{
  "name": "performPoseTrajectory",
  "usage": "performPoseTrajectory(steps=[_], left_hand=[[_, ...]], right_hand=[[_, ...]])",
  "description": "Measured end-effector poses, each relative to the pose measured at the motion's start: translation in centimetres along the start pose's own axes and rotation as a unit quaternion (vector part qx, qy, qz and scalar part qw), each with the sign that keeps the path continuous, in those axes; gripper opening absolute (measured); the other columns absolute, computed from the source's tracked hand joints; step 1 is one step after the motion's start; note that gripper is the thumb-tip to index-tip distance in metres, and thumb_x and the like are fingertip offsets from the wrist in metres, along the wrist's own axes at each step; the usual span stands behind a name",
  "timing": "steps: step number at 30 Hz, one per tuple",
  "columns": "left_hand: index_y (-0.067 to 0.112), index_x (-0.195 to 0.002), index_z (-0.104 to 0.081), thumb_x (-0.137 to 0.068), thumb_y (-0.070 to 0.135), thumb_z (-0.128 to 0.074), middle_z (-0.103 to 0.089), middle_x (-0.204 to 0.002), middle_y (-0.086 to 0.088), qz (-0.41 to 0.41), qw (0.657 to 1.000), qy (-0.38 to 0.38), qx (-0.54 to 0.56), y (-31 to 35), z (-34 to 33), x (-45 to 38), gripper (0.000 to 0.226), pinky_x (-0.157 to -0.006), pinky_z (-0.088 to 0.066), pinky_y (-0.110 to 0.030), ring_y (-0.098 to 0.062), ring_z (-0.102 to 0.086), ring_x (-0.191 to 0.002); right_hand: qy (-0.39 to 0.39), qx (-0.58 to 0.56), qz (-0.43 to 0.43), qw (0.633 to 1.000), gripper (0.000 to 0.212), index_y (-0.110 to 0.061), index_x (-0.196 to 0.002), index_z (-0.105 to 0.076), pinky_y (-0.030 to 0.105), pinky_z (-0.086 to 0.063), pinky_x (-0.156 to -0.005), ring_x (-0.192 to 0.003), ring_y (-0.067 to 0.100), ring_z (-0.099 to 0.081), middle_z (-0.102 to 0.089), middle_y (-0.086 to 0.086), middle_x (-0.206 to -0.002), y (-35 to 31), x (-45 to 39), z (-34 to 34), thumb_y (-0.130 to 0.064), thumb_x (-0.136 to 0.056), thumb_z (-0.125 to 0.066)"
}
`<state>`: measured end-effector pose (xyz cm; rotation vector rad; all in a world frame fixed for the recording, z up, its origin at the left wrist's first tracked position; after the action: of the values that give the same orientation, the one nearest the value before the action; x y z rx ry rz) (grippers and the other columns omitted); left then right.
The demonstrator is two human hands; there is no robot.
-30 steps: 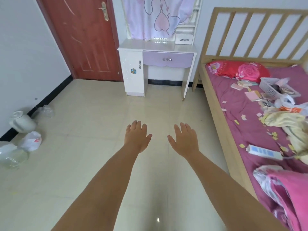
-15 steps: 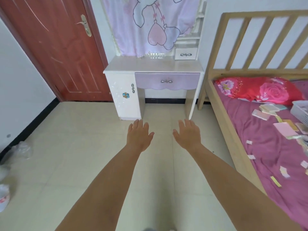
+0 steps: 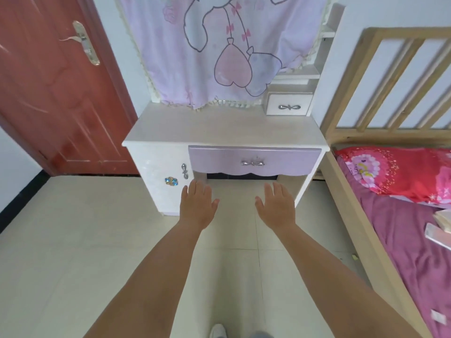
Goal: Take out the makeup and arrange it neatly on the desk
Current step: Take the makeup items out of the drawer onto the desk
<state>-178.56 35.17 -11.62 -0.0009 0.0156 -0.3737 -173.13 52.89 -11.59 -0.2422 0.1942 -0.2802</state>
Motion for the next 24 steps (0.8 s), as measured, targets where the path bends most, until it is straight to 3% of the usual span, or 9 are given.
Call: performPoseTrajectory(steps=[5, 8, 10, 11, 13, 14, 16, 21, 24], left_hand=[[0.008, -0.142, -0.02, -0.097, 0.04, -0.025, -0.013, -0.153, -0.012, -0.02, 1.0, 0.017, 0.017, 0.4, -1.0, -11.4, 0.055, -0.114, -0.004, -0.037, -0.024, -0.006, -0.142], [0.009, -0.143, -0.017, -0.098, 0.04, -0.024, -0.01, -0.154, -0.012, -0.03, 0.999, 0.007, 0.008, 0.5, -2.8, -18.0, 0.055, -0.114, -0.002, -0.038, -0.024, -0.003, -0.143], [0.007, -0.143, -0.02, -0.098, 0.038, -0.026, -0.011, -0.153, -0.015, -0.02, 1.0, -0.001, 0.008, 0.3, -4.4, -22.3, 0.055, -0.114, -0.002, -0.039, -0.026, -0.005, -0.143], [0.005, -0.141, -0.025, -0.097, 0.036, -0.031, -0.015, -0.152, -0.018, -0.013, 1.0, -0.002, 0.01, 0.2, -5.1, -24.3, 0.055, -0.115, -0.006, -0.041, -0.029, -0.009, -0.142], [-0.006, -0.126, -0.048, -0.087, 0.026, -0.059, -0.04, -0.137, -0.03, -0.023, 0.999, 0.032, 0.023, 0.5, -6.3, -27.8, 0.052, -0.107, -0.029, -0.05, -0.043, -0.036, -0.13], [-0.009, -0.111, -0.059, -0.074, 0.02, -0.074, -0.053, -0.121, -0.034, -0.043, 0.997, 0.054, 0.017, 0.9, -6.9, -29.4, 0.05, -0.094, -0.043, -0.054, -0.047, -0.051, -0.115], [-0.009, -0.094, -0.067, -0.054, 0.016, -0.087, -0.065, -0.101, -0.032, -0.058, 0.997, 0.056, 0.014, 1.3, -8.6, -32.0, 0.051, -0.073, -0.051, -0.056, -0.046, -0.063, -0.094], [-0.008, -0.098, -0.066, -0.056, 0.018, -0.085, -0.064, -0.104, -0.031, -0.073, 0.996, 0.041, 0.015, 0.6, -13.5, -36.7, 0.053, -0.073, -0.05, -0.057, -0.046, -0.062, -0.095], [-0.008, -0.103, -0.064, -0.074, 0.026, -0.071, -0.062, -0.108, -0.031, -0.089, 0.994, 0.062, 0.008, 0.0, -15.3, -38.1, 0.045, -0.076, -0.049, -0.058, -0.047, -0.061, -0.097]], right_hand=[[0.031, -0.028, -0.037, 0.998, 0.045, 0.007, -0.121, -0.051, 0.051, -0.036, -0.1, -0.125, 0.043, -0.042, -0.048, 0.031, -0.129, 1.2, -9.5, -2.0, -0.017, -0.084, -0.06], [0.044, 0.02, -0.026, 0.998, 0.046, 0.006, -0.096, -0.067, 0.051, -0.055, -0.071, -0.094, 0.042, -0.064, -0.066, 0.028, -0.101, 1.8, -15.5, -4.0, -0.013, -0.057, -0.083], [0.041, 0.032, -0.017, 0.999, 0.047, 0.003, -0.089, -0.069, 0.048, -0.057, -0.064, -0.087, 0.039, -0.067, -0.069, 0.025, -0.095, 2.4, -19.5, -6.3, -0.014, -0.049, -0.087], [0.035, 0.031, -0.011, 0.999, 0.047, 0.002, -0.088, -0.07, 0.047, -0.057, -0.064, -0.087, 0.038, -0.067, -0.069, 0.024, -0.095, 2.7, -21.3, -7.9, -0.015, -0.048, -0.087], [0.027, 0.037, -0.002, 0.999, 0.047, -0.001, -0.087, -0.071, 0.042, -0.058, -0.065, -0.086, 0.034, -0.068, -0.07, 0.02, -0.094, 3.6, -24.0, -11.4, -0.017, -0.046, -0.087], [0.023, 0.043, 0.004, 0.999, 0.047, -0.003, -0.087, -0.071, 0.04, -0.058, -0.065, -0.086, 0.031, -0.069, -0.071, 0.017, -0.093, 4.0, -25.1, -13.1, -0.019, -0.045, -0.086], [0.009, 0.053, 0.01, 0.998, 0.046, -0.005, -0.085, -0.072, 0.038, -0.058, -0.065, -0.083, 0.027, -0.07, -0.072, 0.013, -0.09, 4.5, -26.9, -16.4, -0.021, -0.044, -0.086], [0.004, 0.103, -0.004, 0.995, 0.039, -0.01, -0.082, -0.073, 0.037, -0.057, -0.071, -0.078, 0.019, -0.07, -0.073, 0.005, -0.085, 5.7, -30.0, -22.3, -0.027, -0.048, -0.084], [0.004, 0.131, -0.026, 0.991, 0.03, -0.014, -0.074, -0.072, 0.036, -0.056, -0.074, -0.071, 0.014, -0.068, -0.071, -0.001, -0.075, 5.8, -31.1, -24.0, -0.029, -0.051, -0.083]])
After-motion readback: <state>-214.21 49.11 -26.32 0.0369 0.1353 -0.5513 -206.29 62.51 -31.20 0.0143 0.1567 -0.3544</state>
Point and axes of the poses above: each hand's wrist, its own x-axis away from the middle knuckle, its own z-axis out of the back of the hand, y = z × x, the point moved 7 cm from there along -x, towards the middle knuckle
